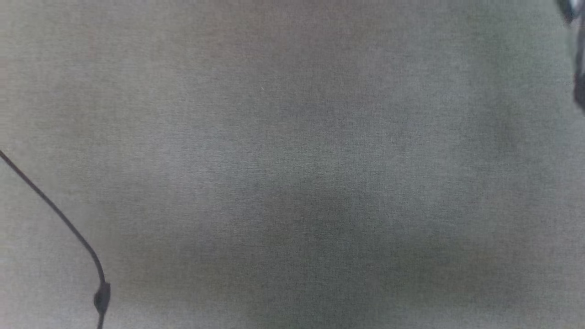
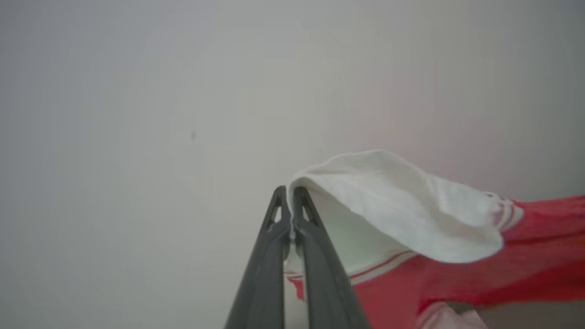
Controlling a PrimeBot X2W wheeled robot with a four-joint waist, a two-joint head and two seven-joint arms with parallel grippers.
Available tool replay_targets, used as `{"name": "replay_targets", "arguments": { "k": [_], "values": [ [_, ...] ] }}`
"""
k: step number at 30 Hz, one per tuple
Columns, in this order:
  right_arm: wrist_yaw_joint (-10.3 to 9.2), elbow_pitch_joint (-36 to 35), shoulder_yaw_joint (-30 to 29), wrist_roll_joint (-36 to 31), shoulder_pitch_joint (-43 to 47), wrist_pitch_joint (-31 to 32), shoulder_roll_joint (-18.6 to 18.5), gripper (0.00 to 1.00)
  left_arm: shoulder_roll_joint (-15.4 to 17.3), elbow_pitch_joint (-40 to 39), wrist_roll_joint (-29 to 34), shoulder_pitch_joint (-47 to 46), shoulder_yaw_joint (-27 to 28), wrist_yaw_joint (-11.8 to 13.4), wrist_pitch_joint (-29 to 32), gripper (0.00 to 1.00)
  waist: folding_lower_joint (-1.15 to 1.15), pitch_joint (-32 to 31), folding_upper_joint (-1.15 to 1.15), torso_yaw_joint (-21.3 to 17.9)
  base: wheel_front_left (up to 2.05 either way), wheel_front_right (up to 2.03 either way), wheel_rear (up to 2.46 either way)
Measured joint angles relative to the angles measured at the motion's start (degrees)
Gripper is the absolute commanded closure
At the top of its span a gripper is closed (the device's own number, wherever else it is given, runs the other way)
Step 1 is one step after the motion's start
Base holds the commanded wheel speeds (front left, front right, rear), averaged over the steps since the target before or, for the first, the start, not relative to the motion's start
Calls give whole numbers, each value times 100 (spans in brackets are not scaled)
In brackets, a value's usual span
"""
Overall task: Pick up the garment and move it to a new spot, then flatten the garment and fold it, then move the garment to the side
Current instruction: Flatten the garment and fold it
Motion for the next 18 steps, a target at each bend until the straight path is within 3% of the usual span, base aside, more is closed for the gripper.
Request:
{"name": "replay_targets", "arguments": {
  "k": [3, 10, 16, 18],
  "values": [
    [0, 285, 356, 364, 194, 76, -13, 100, -70, 144, -302, 518, -105, -314, 468, 100, 0, -145, 0, 35, 0, 0, 0],
    [0, 279, 1291, 1533, 908, 414, -10, 100, 52, -176, -890, 1656, -460, -525, 1501, 100, 0, -528, 0, 89, 0, 0, 0],
    [0, -735, 2354, 2905, 1803, 1012, -711, 100, 460, -1220, -1595, 2956, -563, -549, 2339, 100, 0, -879, 0, 140, 0, 0, 0],
    [0, -1192, 2637, 3350, 2123, 1217, -1037, 100, 650, -1704, -1777, 3439, -533, -427, 2568, 100, 0, -982, 0, 153, 0, 0, 0]
  ]
}}
